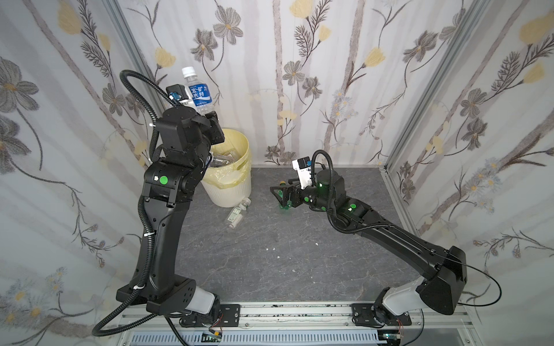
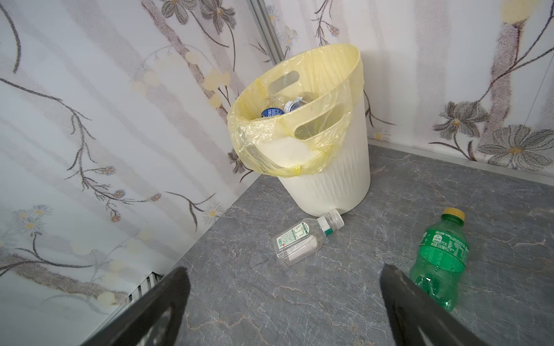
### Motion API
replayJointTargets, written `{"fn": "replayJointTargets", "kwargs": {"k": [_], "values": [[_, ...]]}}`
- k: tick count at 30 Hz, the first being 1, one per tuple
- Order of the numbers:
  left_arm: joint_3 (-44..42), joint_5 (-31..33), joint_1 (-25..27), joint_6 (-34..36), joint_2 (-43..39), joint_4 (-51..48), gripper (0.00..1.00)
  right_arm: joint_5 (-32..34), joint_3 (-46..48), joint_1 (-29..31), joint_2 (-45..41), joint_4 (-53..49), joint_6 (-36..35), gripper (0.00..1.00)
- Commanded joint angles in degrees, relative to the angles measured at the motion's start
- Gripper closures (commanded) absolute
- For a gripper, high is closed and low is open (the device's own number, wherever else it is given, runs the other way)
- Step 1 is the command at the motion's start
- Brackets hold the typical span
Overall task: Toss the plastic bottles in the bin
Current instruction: 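Carry the blue-label bottle over the bin with the left gripper and release, then lower the empty left gripper toward the small clear green-label bottle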
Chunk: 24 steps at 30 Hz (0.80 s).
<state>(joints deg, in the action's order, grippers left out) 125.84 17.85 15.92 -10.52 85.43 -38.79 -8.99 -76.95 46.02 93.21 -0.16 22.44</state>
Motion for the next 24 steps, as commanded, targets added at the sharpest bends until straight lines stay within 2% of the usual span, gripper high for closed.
{"fn": "replayJointTargets", "kwargs": {"k": [1,3,5,8,13,24], "values": [[-3.1,-3.83,-3.98,-0.83,2.84,2.84,0.47,0.82,-0.16,0.09,0.44,0.66,-0.2,0.0],[-6.56,-6.43,-7.15,-3.28,5.79,2.72,0.44,0.82,0.26,0.12,0.23,0.86,0.05,0.0],[-8.25,-10.78,-9.89,-5.59,8.73,1.37,0.28,0.86,0.98,0.13,-0.11,1.22,0.4,0.0],[-8.74,-12.96,-8.98,-6.2,7.44,1.25,0.01,1.19,2.44,0.21,-0.91,1.44,0.5,0.0],[-7.64,-12.29,-7.28,-5.6,4.15,1.47,0.0,0.85,4.16,0.21,-0.62,2.38,1.09,0.0],[-15.19,-11.21,-2.07,-6.26,-0.19,1.9,0.0,0.03,4.44,0.21,0.48,3.46,2.26,0.0]]}}
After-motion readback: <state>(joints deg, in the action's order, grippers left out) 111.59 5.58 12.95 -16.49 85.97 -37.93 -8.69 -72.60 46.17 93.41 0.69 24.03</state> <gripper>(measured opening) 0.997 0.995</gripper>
